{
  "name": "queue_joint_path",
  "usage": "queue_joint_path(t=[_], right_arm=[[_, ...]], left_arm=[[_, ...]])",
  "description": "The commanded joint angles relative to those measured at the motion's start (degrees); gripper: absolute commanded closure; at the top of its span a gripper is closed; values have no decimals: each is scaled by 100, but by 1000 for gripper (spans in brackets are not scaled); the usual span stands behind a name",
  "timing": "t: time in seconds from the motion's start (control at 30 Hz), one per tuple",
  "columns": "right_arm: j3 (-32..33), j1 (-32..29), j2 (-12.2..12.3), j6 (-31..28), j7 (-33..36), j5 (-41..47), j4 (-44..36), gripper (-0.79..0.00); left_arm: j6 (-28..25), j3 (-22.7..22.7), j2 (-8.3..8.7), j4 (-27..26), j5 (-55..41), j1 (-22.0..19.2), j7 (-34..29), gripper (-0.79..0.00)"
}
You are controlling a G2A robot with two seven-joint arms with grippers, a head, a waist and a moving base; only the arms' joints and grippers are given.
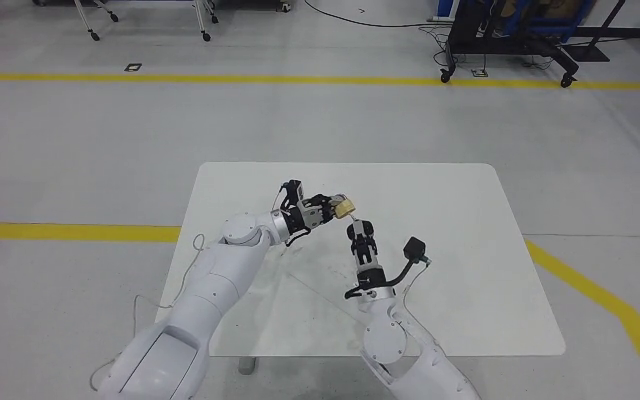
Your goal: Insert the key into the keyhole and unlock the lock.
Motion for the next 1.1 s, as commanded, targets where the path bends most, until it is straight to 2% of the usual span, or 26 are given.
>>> queue_joint_path(t=[0.0,0.57,1.07], right_arm=[[11,-21,-11,-2,16,-29,-8,0],[66,101,-179,256,41,-16,154,0],[23,78,-301,422,-58,-419,216,0]], left_arm=[[-13,-7,-5,7,10,1,-5,0],[-147,-13,-33,25,296,-12,-17,0],[-137,-85,-58,54,314,-7,-44,0]])
